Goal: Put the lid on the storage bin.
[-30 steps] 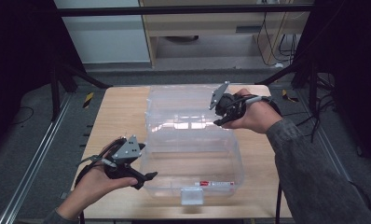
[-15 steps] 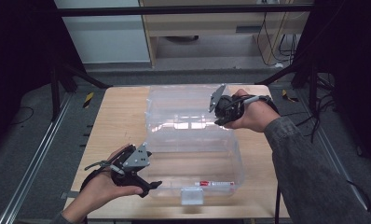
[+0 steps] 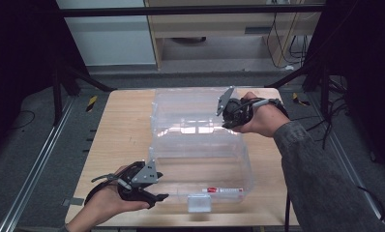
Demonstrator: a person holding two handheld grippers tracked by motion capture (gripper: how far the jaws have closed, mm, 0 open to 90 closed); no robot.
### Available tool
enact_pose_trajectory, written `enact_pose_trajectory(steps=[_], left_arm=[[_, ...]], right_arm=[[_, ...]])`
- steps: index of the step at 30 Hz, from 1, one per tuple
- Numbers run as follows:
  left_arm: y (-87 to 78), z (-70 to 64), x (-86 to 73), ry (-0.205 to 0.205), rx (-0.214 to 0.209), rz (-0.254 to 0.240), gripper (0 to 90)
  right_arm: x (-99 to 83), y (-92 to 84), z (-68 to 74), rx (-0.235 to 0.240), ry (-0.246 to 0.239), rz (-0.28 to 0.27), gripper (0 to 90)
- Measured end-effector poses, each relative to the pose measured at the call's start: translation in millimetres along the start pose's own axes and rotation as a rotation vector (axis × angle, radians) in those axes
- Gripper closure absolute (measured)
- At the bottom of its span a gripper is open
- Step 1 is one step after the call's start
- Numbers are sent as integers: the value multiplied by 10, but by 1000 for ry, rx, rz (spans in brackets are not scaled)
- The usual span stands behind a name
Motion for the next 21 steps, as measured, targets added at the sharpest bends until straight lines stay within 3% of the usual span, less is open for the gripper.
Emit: enact_pose_trajectory(steps=[14, 21], left_arm=[[268, -47, -135, -23, -91, 69, 603], [359, -55, -133, -38, -106, 78, 687]], right_arm=[[3, 9, -8, 3, 8, -9, 790], [-7, 6, -8, 2, 15, -10, 788]])
Point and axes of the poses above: each handheld gripper's, and its own axes: y roughly forward along the jaws, x roughly out of its top, z roughly to its left, the point moved 6 cm from there along y, roughly forward along the jaws, and after that the axes turned 4 degrees about x, right-handed, at the moved point
